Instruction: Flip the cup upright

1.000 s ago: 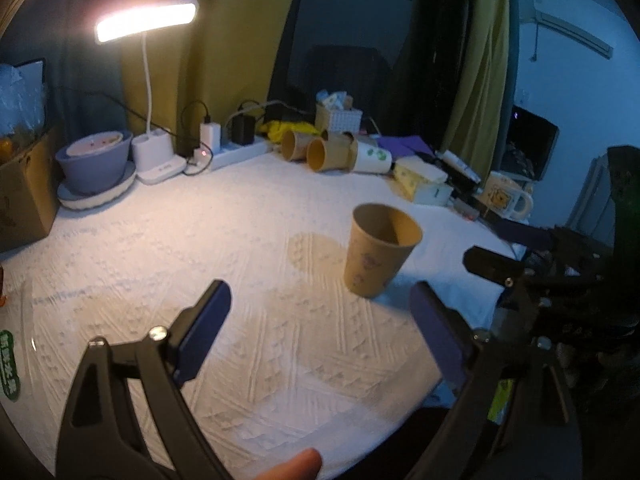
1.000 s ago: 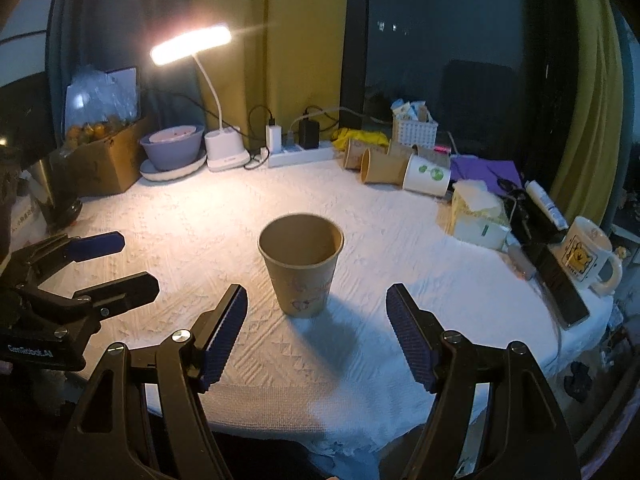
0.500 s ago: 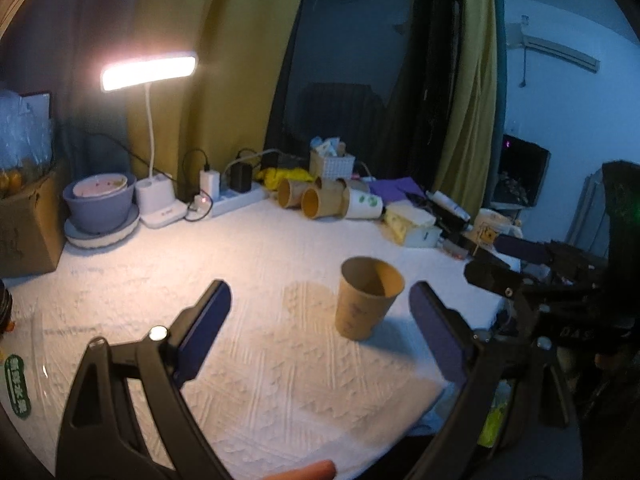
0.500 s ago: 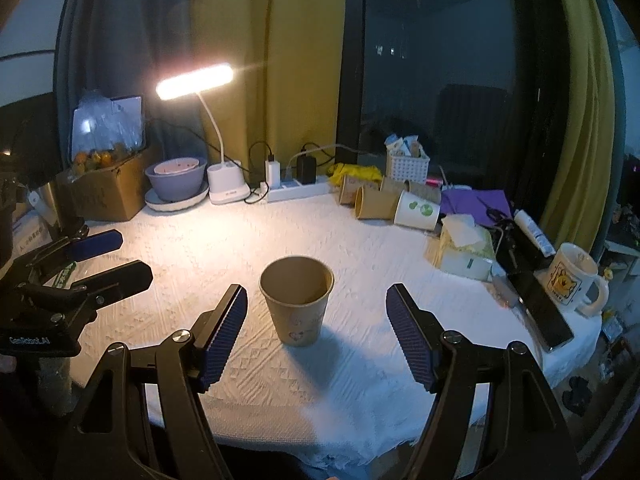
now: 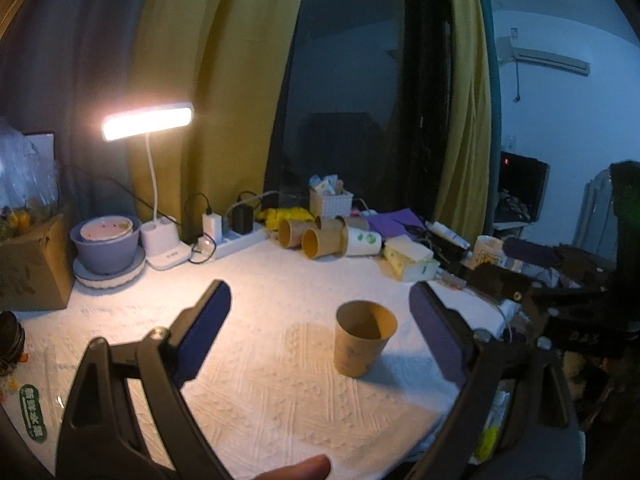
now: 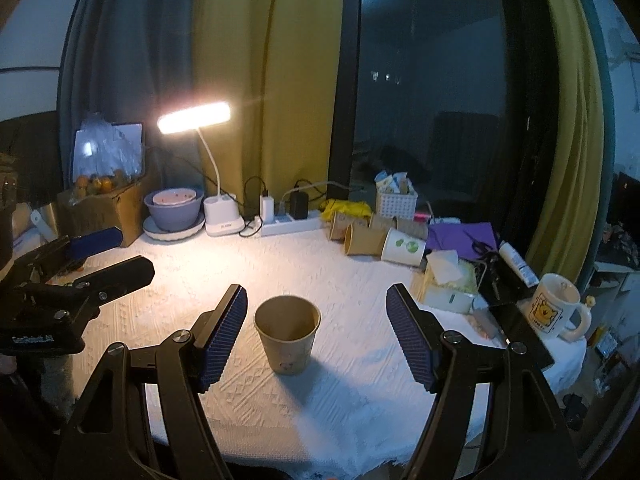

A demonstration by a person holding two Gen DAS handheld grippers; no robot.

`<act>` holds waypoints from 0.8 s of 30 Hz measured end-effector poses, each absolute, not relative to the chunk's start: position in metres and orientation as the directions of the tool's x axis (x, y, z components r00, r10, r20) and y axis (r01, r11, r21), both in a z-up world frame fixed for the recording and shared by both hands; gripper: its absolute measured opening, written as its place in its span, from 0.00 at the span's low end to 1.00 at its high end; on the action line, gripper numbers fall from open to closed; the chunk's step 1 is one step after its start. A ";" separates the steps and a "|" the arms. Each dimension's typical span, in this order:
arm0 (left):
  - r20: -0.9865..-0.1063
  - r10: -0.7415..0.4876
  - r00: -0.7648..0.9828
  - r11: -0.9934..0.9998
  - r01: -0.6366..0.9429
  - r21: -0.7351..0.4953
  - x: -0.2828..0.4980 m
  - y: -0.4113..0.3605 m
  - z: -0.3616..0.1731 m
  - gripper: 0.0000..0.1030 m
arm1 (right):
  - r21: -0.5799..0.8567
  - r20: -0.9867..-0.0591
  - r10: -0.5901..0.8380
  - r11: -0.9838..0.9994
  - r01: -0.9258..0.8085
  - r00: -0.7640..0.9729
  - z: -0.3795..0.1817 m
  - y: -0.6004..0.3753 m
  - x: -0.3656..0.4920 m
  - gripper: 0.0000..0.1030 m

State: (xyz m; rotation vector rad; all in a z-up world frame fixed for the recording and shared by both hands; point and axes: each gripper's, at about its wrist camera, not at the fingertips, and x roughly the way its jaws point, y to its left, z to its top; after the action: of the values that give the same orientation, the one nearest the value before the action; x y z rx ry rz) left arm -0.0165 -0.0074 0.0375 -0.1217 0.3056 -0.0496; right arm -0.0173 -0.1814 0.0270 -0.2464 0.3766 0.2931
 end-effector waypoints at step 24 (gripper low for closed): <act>-0.243 -0.060 0.968 0.993 0.032 -0.118 -0.023 -0.010 0.044 0.90 | -0.192 -0.349 0.231 0.931 -0.311 0.908 0.040 -0.183 -0.022 0.74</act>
State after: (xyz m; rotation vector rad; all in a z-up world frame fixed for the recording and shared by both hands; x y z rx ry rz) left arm -0.0228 -0.0101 0.0435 -0.1134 0.2486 -0.0465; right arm -0.0225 -0.1834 0.0403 -0.2477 0.3287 0.2824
